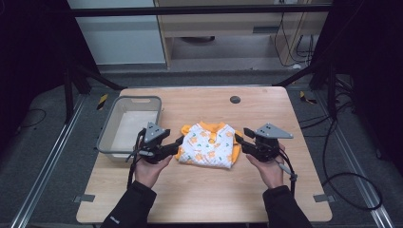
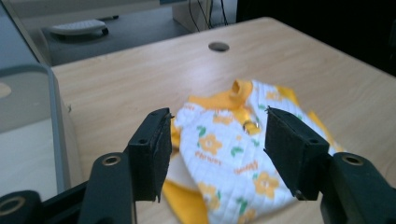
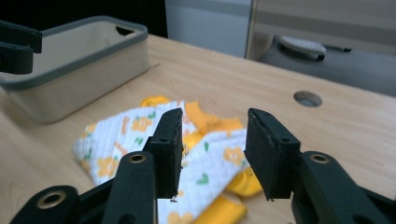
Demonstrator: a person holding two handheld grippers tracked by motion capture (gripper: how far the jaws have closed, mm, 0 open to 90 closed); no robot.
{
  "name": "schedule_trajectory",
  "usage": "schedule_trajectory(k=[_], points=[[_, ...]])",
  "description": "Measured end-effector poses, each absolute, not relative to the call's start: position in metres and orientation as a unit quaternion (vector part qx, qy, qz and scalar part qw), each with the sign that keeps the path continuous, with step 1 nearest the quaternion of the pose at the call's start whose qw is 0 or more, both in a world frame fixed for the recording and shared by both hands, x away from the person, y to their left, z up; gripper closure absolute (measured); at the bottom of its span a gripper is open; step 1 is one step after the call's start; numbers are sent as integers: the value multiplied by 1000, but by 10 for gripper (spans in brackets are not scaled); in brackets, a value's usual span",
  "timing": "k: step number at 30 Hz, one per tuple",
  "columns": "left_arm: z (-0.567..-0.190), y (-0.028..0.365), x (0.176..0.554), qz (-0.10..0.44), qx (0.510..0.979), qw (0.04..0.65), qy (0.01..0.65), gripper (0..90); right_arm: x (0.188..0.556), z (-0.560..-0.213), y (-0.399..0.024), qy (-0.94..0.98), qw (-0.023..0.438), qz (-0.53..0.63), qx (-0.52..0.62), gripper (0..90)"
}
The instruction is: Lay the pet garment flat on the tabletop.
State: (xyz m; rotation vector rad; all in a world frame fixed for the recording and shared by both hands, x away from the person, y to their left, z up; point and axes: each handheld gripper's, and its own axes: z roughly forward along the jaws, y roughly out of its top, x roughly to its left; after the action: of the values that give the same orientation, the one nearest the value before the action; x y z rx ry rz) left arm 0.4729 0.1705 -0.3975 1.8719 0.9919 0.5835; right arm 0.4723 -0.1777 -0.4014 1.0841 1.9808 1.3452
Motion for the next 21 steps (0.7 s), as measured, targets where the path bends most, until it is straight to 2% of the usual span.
schedule_trajectory(k=[5, 13, 18, 19, 21], points=[[-423, 181, 462, 220, 788, 419, 394, 355, 456, -416, -189, 749, 229, 483, 391, 471], [-451, 181, 466, 201, 803, 389, 404, 310, 451, -448, -183, 777, 200, 451, 391, 444], [-461, 179, 469, 194, 806, 383, 409, 317, 451, -460, -178, 789, 194, 436, 386, 440], [-466, 176, 472, 192, 816, 366, 405, 319, 452, -466, -175, 793, 190, 429, 389, 440], [-468, 174, 473, 193, 819, 363, 401, 349, 453, -468, -174, 794, 187, 428, 389, 441]])
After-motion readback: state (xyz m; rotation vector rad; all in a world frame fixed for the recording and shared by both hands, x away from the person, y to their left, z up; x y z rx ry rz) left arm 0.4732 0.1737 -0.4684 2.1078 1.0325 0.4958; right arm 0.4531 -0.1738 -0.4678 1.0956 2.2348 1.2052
